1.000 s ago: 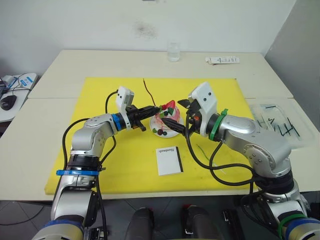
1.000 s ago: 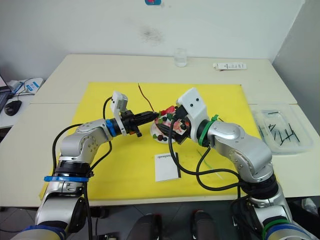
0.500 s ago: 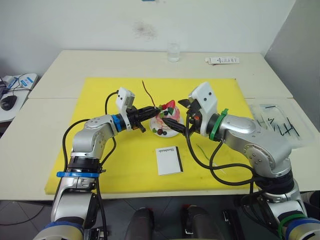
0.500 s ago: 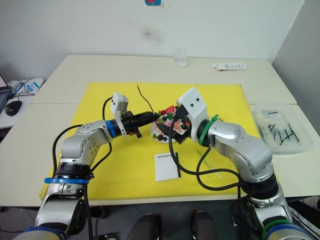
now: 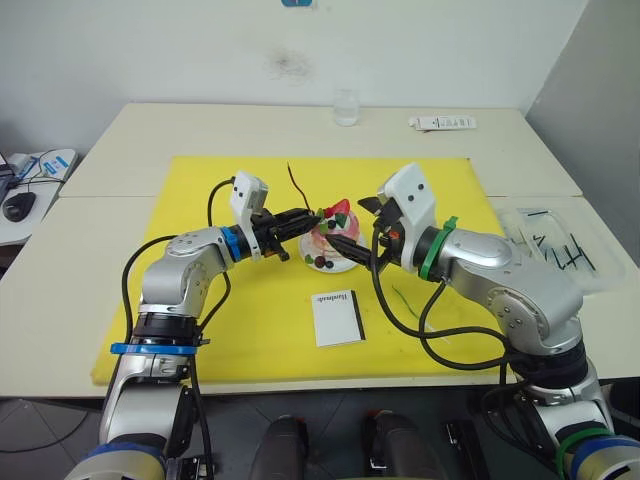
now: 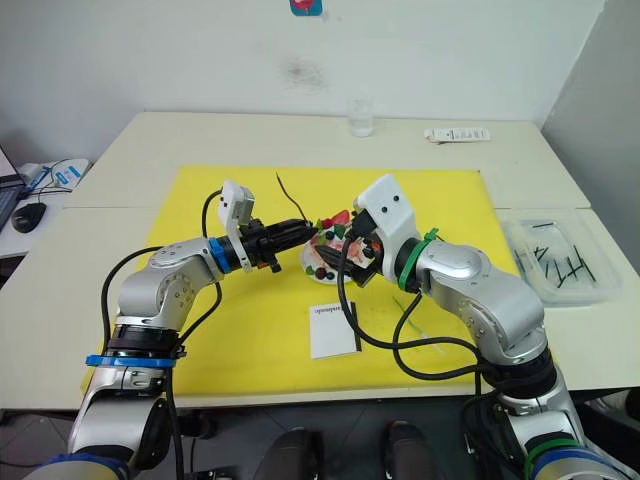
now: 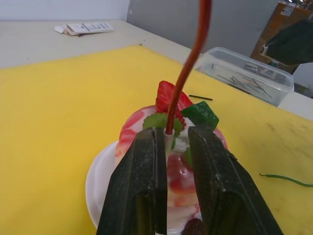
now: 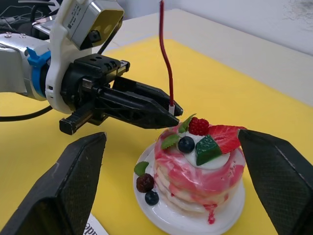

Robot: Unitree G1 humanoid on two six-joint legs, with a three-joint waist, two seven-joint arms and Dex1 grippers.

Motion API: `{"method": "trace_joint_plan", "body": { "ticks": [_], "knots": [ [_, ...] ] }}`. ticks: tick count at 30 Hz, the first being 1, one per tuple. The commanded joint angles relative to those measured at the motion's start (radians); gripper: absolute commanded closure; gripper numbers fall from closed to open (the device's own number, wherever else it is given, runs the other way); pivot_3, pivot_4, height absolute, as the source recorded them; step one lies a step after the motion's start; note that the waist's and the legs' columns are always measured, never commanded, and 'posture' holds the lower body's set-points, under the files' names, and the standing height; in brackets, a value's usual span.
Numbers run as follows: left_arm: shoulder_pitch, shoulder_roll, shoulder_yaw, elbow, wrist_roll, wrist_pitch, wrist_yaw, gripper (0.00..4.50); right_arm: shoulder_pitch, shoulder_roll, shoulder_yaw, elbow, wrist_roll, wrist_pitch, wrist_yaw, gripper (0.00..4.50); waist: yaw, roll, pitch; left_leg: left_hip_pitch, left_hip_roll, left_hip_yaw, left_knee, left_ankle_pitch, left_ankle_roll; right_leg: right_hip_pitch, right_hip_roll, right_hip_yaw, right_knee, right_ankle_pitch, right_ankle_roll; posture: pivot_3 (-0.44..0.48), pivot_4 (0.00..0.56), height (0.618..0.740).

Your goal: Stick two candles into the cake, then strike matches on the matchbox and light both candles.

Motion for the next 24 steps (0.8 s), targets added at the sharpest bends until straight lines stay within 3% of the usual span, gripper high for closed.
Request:
{"method": "trace_joint_plan", "body": {
  "ticks": [1,9,18,21,24],
  "knots": [
    [-0.001,0.027,0.036,-0.066,-0.021,0.011,0.003,3.39,-0.013,0.001,-0.029,-0.027,0.0,-0.013,0.007,0.0,0.0,0.0,0.0,0.0,0.0,0.0,0.0,0.0,0.0,0.0,0.0,0.0,0.0,0.0,0.0,0.0,0.15,0.74],
    [0.029,0.046,0.056,-0.105,-0.017,0.022,0.03,3.39,-0.02,0.0,-0.024,-0.011,-0.006,-0.024,0.023,0.0,0.0,0.0,0.0,0.0,0.0,0.0,0.0,0.0,0.0,0.0,0.0,0.0,-0.001,0.0,0.0,0.0,0.15,0.74],
    [0.232,0.176,0.079,-0.419,-0.115,0.141,-0.02,3.39,0.024,-0.103,-0.04,-0.032,0.007,-0.013,0.099,0.0,-0.004,0.0,0.0,0.0,0.001,0.0,-0.001,0.0,0.0,0.0,0.0,0.0,-0.001,0.0,0.0,0.0,0.15,0.74],
    [0.291,0.221,0.089,-0.555,-0.192,0.19,-0.054,2.83,0.07,-0.176,-0.056,-0.052,0.024,-0.004,0.152,0.0,0.001,0.0,0.0,0.0,0.0,0.0,0.0,0.0,0.0,0.0,-0.002,0.0,-0.001,-0.001,-0.001,0.0,0.15,0.74],
    [0.334,0.25,0.096,-0.668,-0.259,0.208,-0.074,1.97,0.126,-0.255,-0.08,-0.074,0.042,0.003,0.204,0.0,0.003,0.0,0.0,0.0,-0.001,0.001,0.0,0.0,0.0,0.0,-0.004,0.0,-0.002,-0.002,-0.004,0.0,0.15,0.74]
  ]
}}
